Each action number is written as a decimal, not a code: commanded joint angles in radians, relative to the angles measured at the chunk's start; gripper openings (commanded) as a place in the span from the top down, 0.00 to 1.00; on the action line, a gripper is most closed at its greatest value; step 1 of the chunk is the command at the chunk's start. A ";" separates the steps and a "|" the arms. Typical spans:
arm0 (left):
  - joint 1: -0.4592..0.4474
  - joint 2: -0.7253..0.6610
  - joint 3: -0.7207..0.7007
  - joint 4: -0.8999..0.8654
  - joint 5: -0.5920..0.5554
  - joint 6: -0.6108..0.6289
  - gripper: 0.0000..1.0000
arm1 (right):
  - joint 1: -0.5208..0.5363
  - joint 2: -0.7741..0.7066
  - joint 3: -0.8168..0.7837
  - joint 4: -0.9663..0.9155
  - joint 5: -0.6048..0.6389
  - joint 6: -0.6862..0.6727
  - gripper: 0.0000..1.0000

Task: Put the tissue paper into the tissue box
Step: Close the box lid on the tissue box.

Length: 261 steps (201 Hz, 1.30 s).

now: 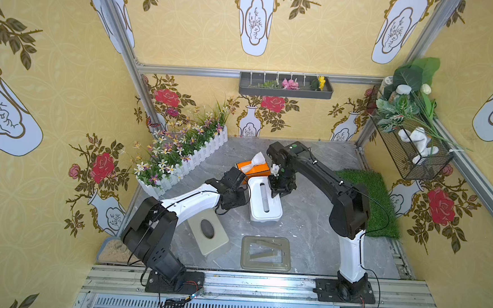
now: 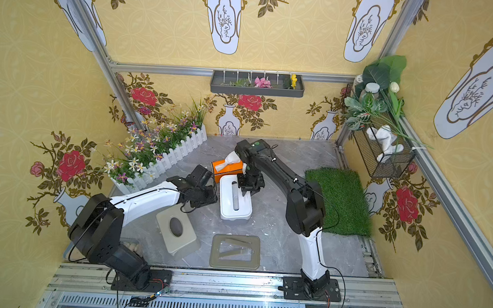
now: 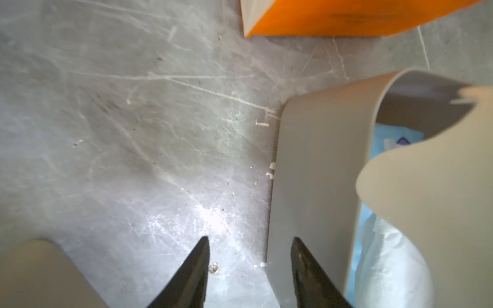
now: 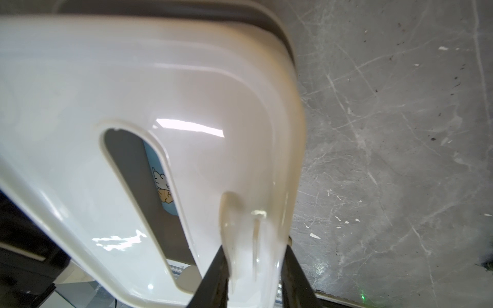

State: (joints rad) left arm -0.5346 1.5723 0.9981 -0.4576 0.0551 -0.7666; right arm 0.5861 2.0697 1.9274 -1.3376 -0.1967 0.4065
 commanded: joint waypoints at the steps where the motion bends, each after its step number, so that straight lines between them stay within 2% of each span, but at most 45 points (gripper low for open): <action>1: 0.018 -0.017 -0.011 -0.016 -0.038 0.004 0.48 | 0.001 -0.003 -0.003 0.006 0.001 0.014 0.85; 117: 0.035 -0.022 0.091 -0.059 -0.074 0.084 0.47 | 0.011 0.030 0.021 -0.013 0.024 0.026 0.85; 176: 0.036 -0.015 0.148 -0.040 -0.035 0.145 0.45 | 0.018 0.052 0.046 -0.035 0.027 0.026 0.86; 261: 0.036 0.009 0.168 -0.044 -0.033 0.166 0.44 | 0.029 0.001 0.076 -0.028 0.072 0.052 0.87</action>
State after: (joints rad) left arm -0.4984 1.5711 1.1652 -0.5056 0.0154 -0.6128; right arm 0.6117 2.0781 1.9881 -1.3617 -0.1471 0.4442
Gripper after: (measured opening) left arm 0.556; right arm 0.304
